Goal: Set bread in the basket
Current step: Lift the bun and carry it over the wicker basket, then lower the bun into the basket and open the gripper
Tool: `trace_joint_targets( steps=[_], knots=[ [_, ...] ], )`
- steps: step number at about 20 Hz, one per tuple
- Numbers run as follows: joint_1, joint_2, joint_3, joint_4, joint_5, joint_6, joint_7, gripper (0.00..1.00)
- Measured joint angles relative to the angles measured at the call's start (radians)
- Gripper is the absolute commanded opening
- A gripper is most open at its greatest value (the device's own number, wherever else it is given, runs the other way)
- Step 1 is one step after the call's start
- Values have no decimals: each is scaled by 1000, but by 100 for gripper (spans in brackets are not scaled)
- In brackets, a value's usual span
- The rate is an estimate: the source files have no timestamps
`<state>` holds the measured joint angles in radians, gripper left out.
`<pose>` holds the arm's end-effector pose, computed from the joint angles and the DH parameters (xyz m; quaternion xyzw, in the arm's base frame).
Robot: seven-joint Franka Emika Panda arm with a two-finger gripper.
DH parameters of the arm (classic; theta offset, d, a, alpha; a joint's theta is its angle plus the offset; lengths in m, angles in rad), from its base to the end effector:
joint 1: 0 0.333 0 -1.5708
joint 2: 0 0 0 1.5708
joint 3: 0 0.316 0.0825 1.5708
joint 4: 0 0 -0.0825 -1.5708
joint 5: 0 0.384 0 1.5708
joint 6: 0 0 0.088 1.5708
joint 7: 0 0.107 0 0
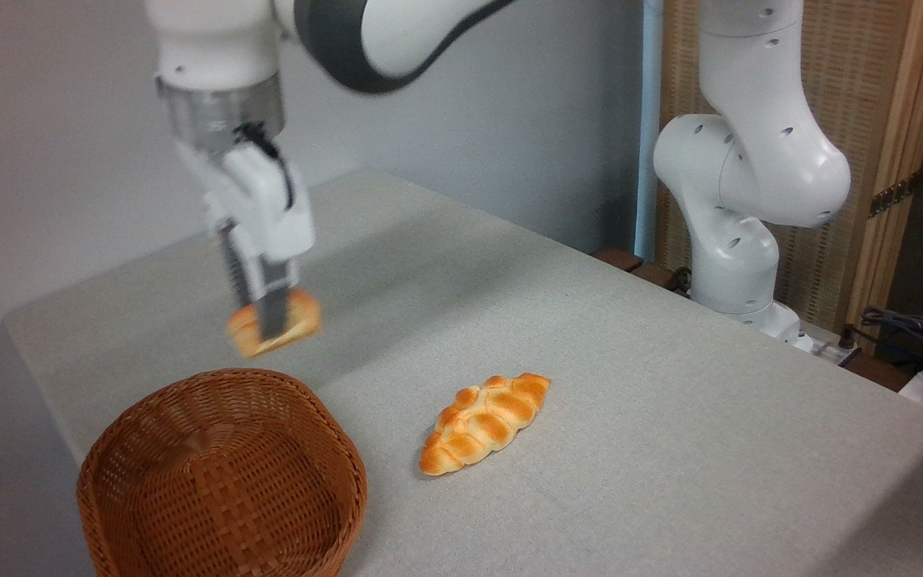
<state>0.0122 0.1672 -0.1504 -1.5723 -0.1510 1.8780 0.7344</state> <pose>0.6214 -0.0910 0.5561 0.9089 -0.4021 0.0919 0.0614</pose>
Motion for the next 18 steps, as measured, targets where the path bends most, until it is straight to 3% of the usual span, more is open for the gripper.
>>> trace_joint_targets(
  steps=[1,2,3,4,9,13,18],
  knots=[
    [1,50,-2,11,-3,95,9,49],
    [1,84,-7,15,-5,145,10,62],
    [1,115,-17,17,-5,185,10,84],
    [0,144,-29,18,-5,215,10,100],
    [5,225,-60,27,-5,294,10,100],
    [41,227,-109,33,-5,295,10,100],
    [46,227,-118,33,-3,295,41,100]
  ],
)
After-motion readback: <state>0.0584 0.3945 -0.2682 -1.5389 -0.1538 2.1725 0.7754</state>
